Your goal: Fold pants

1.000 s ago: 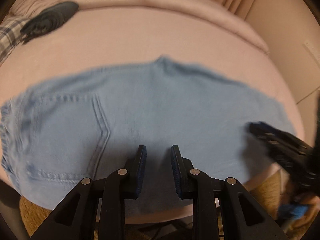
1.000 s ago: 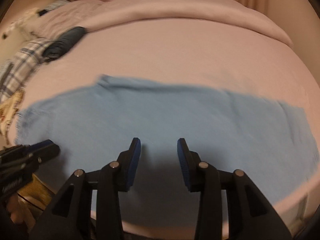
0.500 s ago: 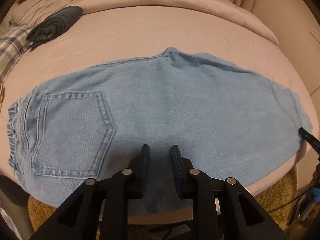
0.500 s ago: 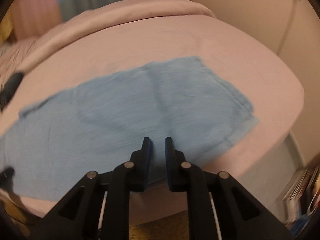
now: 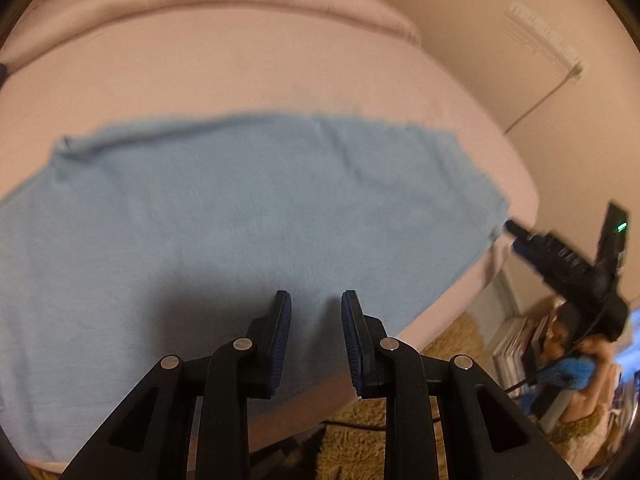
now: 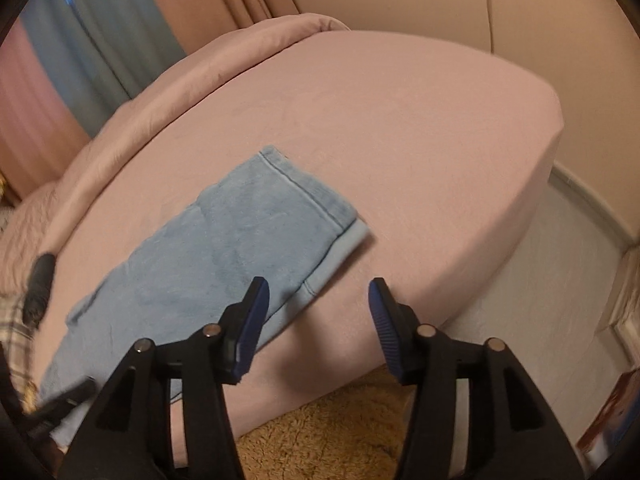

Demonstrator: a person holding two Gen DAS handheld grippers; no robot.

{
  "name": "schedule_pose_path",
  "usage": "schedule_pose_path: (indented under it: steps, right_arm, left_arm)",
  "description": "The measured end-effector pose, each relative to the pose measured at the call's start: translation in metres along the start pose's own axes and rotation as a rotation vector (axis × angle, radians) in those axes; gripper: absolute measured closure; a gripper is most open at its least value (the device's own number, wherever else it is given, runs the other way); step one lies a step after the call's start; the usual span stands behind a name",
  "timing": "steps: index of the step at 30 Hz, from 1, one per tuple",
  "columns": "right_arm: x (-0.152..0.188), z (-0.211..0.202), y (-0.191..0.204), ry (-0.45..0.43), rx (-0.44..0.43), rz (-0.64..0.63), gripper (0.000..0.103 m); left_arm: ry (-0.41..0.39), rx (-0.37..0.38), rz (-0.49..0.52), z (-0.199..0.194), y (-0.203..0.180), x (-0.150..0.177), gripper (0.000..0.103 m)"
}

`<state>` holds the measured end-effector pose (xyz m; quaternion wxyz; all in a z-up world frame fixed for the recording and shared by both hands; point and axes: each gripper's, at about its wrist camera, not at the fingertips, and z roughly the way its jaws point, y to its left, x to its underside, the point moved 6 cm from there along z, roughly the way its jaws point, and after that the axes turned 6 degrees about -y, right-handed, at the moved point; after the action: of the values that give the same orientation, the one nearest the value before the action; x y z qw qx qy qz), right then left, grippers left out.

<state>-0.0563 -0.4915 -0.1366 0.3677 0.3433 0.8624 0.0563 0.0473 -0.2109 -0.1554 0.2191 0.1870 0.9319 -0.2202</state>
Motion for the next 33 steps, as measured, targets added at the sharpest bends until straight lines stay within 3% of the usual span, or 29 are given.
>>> schedule_pose_path:
  steps: [9,12,13,15,17,21,25,28,33]
  right_arm:
    - [-0.001,0.035,0.006,0.002,-0.092,0.095,0.05]
    - [-0.004,0.041,0.02,-0.006,-0.113,0.076,0.067]
    - [-0.005,0.043,0.02,-0.006,-0.084,0.064,0.079]
    - [-0.01,0.044,0.031,-0.033,-0.058,0.022,0.088]
    - [-0.015,0.033,0.042,-0.077,-0.086,-0.007,0.089]
    - [-0.019,0.01,0.078,-0.128,-0.217,-0.088,0.091]
    - [-0.004,-0.01,0.123,-0.13,-0.329,-0.21,0.091]
    - [0.017,-0.012,0.153,-0.074,-0.417,-0.26,0.091]
    - [0.056,-0.001,0.179,0.013,-0.448,-0.346,0.091]
  left_arm:
    - [-0.013,-0.012,0.006,0.005,0.001,0.005,0.078]
    - [-0.022,0.004,-0.004,0.002,0.002,0.004,0.078]
    - [-0.018,0.019,-0.011,0.0,0.001,0.003,0.078]
    - [0.006,0.066,-0.036,-0.01,0.003,0.003,0.078]
    - [0.002,0.139,-0.067,-0.021,0.002,-0.011,0.076]
    - [-0.085,0.216,-0.085,-0.048,-0.009,-0.05,0.05]
    - [-0.129,0.259,-0.062,-0.054,-0.024,-0.084,0.048]
    - [-0.065,0.33,-0.101,-0.036,-0.031,-0.097,0.048]
    - [-0.012,0.335,-0.132,-0.004,-0.026,-0.099,0.047]
